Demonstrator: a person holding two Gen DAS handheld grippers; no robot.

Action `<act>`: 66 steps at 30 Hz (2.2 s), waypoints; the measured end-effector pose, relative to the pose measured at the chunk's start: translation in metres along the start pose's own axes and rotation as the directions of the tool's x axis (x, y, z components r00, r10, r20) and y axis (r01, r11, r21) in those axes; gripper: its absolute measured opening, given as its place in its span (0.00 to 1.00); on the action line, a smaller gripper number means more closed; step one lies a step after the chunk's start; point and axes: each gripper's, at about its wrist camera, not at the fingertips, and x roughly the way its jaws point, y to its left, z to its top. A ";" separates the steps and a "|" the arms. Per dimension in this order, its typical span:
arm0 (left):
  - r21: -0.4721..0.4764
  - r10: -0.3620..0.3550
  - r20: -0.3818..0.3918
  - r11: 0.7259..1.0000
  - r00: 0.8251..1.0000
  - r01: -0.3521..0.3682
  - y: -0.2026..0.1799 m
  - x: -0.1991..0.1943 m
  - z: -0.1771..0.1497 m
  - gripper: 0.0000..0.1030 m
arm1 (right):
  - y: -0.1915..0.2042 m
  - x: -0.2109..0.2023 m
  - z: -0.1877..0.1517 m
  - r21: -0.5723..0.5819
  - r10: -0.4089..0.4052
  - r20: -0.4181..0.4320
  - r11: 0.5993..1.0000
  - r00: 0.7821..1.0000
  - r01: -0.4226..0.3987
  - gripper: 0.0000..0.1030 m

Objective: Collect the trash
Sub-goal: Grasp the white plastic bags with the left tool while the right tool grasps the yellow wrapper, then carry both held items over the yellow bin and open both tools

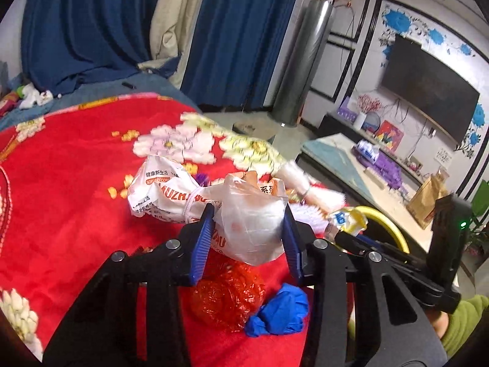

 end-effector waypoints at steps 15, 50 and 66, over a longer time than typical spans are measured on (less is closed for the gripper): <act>0.038 -0.107 0.103 0.994 0.989 0.103 -0.037 -0.031 0.025 0.33 | -0.013 -0.047 0.021 0.005 -0.028 0.128 1.000 0.991 0.028 0.29; 0.223 -0.325 -0.090 0.915 0.941 0.337 -0.207 0.071 0.001 0.33 | -0.197 -0.168 0.030 0.307 -0.409 0.284 0.896 0.867 0.322 0.29; 0.313 -0.356 -0.310 0.837 0.882 0.448 -0.277 0.142 -0.062 0.33 | -0.279 -0.164 0.005 0.395 -0.538 0.180 0.806 0.824 0.441 0.29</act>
